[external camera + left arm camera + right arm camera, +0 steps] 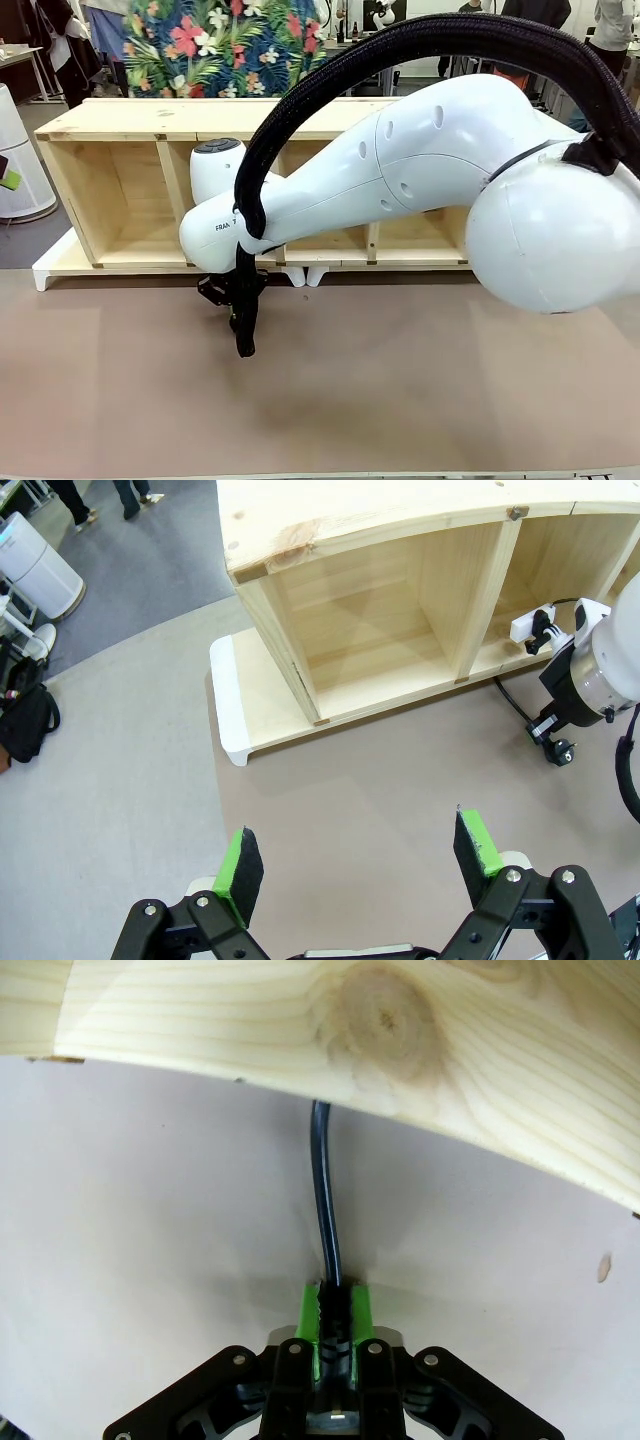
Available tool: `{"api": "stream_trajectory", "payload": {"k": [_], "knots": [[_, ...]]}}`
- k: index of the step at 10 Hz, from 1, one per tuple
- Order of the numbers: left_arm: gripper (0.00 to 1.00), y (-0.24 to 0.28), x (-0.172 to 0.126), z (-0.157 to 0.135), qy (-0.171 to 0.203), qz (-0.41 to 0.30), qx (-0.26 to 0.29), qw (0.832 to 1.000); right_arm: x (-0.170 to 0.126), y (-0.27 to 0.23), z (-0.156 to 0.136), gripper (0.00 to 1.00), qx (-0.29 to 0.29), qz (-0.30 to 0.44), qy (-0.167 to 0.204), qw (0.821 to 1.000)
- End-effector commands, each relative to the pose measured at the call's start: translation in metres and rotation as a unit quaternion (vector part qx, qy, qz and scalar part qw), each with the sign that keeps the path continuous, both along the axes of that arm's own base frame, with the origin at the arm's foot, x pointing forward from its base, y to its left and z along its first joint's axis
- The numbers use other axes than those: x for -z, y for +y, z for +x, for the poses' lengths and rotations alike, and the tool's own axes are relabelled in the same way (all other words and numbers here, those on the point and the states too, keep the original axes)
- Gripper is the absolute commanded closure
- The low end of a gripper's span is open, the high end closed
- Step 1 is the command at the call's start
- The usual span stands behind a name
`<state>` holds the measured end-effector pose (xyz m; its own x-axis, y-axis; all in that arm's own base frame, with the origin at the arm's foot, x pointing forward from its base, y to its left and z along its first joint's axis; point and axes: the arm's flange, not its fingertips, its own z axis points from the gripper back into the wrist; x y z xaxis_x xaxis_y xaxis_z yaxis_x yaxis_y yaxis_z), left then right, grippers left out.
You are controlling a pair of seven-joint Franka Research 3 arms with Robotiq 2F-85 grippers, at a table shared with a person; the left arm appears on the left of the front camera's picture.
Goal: Perform cable management.
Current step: Pull the grasped Power Cable to the location of the Power Strip.
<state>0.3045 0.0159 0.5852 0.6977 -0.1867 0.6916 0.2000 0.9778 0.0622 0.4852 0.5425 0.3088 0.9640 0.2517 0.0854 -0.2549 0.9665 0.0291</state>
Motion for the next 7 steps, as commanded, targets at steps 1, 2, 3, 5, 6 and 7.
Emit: {"api": "stream_trajectory", "payload": {"k": [1, 2, 3, 5, 6, 7], "knots": [[0.00, 0.002, 0.000, 0.000, 0.003, -0.002, -0.001, 1.000, -0.004, -0.007, -0.026, 0.85, -0.025, -0.031, -0.012, 0.999], [0.00, 0.002, 0.000, 0.000, 0.003, -0.002, -0.001, 1.000, -0.008, -0.009, -0.035, 0.85, -0.025, -0.044, -0.013, 0.999], [0.00, 0.002, 0.000, 0.000, 0.003, -0.002, -0.001, 1.000, -0.011, -0.011, -0.043, 0.85, -0.029, -0.045, -0.016, 0.998], [0.00, 0.002, 0.000, 0.000, 0.003, -0.002, -0.001, 1.000, -0.019, -0.017, -0.059, 0.85, -0.032, -0.050, -0.023, 0.998], [0.00, 0.002, 0.000, 0.000, 0.003, -0.002, -0.001, 1.000, -0.023, -0.020, -0.065, 0.85, -0.027, -0.047, -0.023, 0.998], [0.00, 0.002, 0.000, 0.000, 0.003, -0.002, -0.001, 1.000, -0.026, -0.023, -0.072, 0.85, -0.027, -0.042, -0.024, 0.998]]}}
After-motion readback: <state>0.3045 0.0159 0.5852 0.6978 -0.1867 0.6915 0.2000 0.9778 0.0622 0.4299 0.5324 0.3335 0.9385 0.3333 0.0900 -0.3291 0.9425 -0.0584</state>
